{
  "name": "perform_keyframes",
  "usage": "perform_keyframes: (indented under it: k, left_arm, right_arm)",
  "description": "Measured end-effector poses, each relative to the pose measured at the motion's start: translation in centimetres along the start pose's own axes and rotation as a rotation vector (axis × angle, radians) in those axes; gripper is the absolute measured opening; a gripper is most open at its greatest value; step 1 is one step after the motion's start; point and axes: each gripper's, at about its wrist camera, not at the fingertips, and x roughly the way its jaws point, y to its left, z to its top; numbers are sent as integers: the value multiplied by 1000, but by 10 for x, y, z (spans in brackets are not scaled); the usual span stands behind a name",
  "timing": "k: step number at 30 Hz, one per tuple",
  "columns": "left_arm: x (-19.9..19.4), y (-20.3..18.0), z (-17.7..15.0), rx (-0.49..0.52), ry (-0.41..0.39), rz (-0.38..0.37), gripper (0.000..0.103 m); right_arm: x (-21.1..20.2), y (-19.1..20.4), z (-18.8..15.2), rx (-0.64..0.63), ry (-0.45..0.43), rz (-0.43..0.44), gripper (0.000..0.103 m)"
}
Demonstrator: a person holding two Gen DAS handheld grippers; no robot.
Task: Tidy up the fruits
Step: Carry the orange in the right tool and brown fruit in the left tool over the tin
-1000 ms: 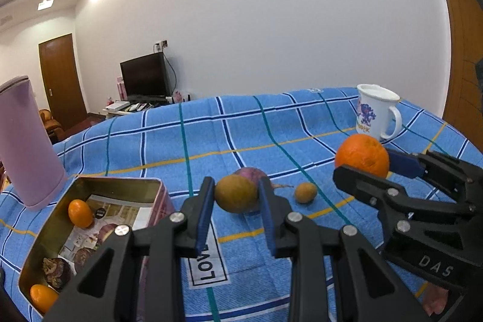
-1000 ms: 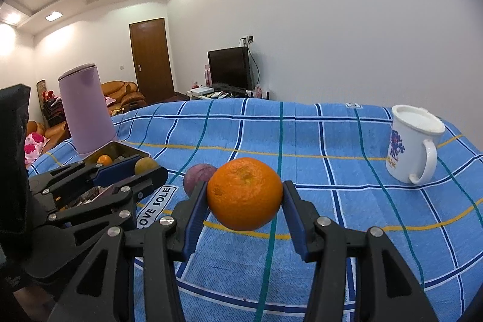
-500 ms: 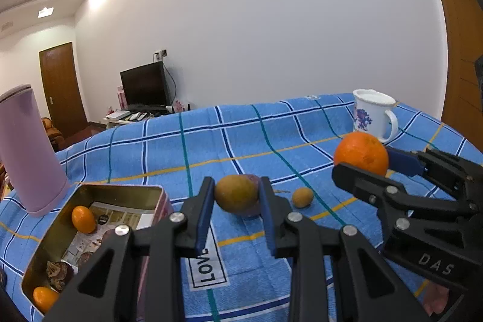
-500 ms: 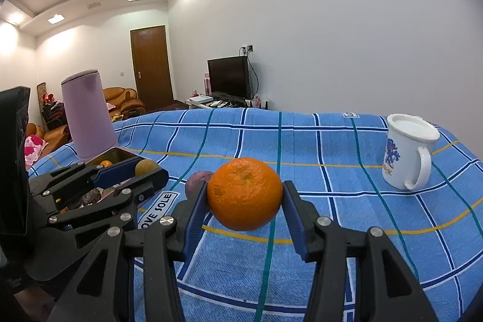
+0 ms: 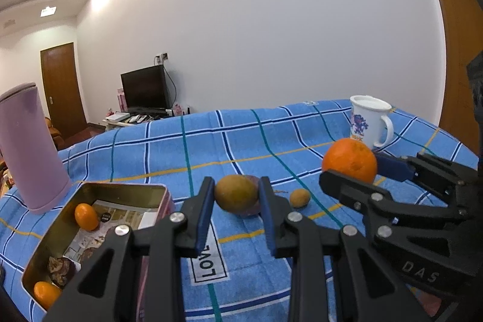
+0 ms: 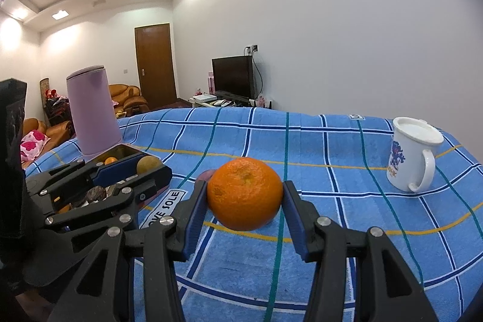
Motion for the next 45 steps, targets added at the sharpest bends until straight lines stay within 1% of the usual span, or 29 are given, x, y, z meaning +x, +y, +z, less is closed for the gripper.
perform_keyframes:
  k: [4, 8, 17, 22, 24, 26, 32, 36, 39, 45]
  left_arm:
    - [-4, 6, -1, -15, 3, 12, 31]
    - [-7, 14, -3, -23, 8, 43, 31]
    - [-22, 32, -1, -43, -18, 67, 31]
    - [-29, 44, 0, -53, -25, 96, 31]
    - [-32, 51, -1, -60, -22, 105, 31]
    - [-32, 59, -2, -67, -12, 131, 31]
    - [-35, 77, -5, -88, 3, 151, 31]
    - [-39, 90, -7, -96, 6, 178, 31]
    - [-39, 97, -8, -91, 20, 213, 31]
    - [-39, 121, -11, -124, 51, 242, 31]
  right_arm:
    - [2, 6, 1, -13, 12, 4, 51]
    - [2, 16, 5, -34, 13, 12, 51]
    - [2, 35, 15, -61, 12, 42, 51]
    - [4, 44, 19, -69, 14, 61, 51]
    - [7, 49, 21, -74, 17, 68, 51]
    - [9, 53, 23, -80, 18, 78, 51]
    - [16, 69, 27, -109, 29, 114, 51]
    - [21, 80, 29, -114, 36, 138, 51]
    - [24, 89, 32, -127, 41, 155, 51]
    - [33, 107, 36, -151, 55, 187, 51]
